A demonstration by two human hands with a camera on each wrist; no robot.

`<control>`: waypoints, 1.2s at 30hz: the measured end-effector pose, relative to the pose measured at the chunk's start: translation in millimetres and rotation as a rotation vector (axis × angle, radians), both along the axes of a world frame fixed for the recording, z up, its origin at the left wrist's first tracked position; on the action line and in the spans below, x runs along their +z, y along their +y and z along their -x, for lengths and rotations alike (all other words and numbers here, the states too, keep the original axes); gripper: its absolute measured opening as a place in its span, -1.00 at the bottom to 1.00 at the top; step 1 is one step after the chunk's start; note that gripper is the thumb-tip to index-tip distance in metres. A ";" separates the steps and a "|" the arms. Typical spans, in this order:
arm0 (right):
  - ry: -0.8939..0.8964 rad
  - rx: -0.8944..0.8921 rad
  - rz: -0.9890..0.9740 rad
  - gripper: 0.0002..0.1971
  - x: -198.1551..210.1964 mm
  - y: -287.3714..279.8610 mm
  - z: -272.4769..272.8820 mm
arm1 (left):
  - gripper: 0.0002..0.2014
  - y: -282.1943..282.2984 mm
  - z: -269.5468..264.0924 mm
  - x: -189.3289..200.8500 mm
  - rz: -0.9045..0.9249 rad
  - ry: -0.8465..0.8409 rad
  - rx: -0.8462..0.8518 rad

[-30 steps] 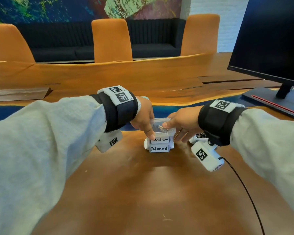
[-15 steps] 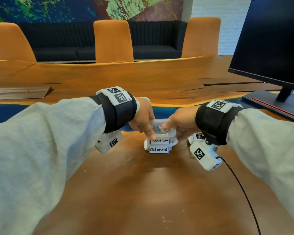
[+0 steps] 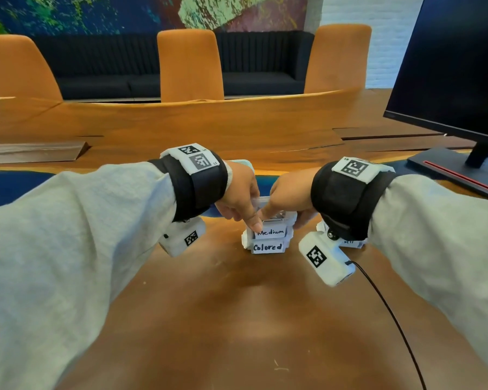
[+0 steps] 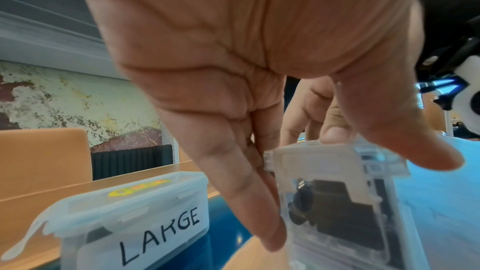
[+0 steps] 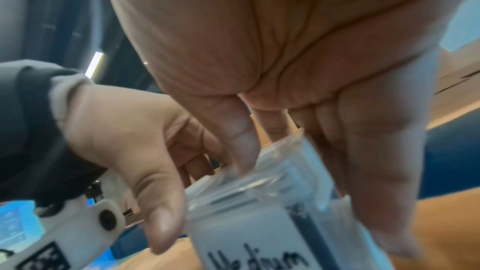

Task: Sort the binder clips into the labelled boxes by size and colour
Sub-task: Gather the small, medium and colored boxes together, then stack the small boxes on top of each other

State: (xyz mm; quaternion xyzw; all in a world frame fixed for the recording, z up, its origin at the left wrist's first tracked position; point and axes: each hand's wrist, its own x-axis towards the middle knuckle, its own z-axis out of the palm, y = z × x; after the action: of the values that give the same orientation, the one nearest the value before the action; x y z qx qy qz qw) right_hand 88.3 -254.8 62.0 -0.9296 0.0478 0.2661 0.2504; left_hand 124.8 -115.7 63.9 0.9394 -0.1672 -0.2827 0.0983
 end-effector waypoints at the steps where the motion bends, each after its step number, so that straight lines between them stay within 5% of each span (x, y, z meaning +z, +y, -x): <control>1: -0.002 0.022 0.011 -0.66 0.2 1.3 1.0 | -0.57 1.3 0.0 -0.5 0.034 0.041 0.025; 8: 0.058 0.035 -0.023 -0.62 -2.2 1.2 -0.4 | 0.15 17.7 -8.5 -24.3 0.295 0.476 0.235; 18: 0.078 0.054 0.038 -0.52 -5.1 3.3 4.9 | -0.44 26.8 2.2 -31.4 0.400 0.508 0.305; 23: 0.044 0.094 0.007 -0.60 -2.8 0.1 12.7 | -0.24 25.5 5.5 -31.4 0.448 0.440 0.361; 30: -0.008 0.137 0.072 -0.55 -6.1 2.6 10.4 | -0.23 22.1 9.9 -17.8 0.442 0.461 0.483; 36: -0.025 0.162 0.065 -0.56 -9.3 0.0 7.4 | -0.45 14.0 15.6 -10.7 0.398 0.413 0.472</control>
State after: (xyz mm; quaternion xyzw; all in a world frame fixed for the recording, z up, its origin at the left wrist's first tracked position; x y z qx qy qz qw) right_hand 80.9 -254.8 52.7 -0.9413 -0.0218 0.2723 0.1983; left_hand 109.2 -101.7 53.3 0.8379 0.0258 -0.3977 0.3730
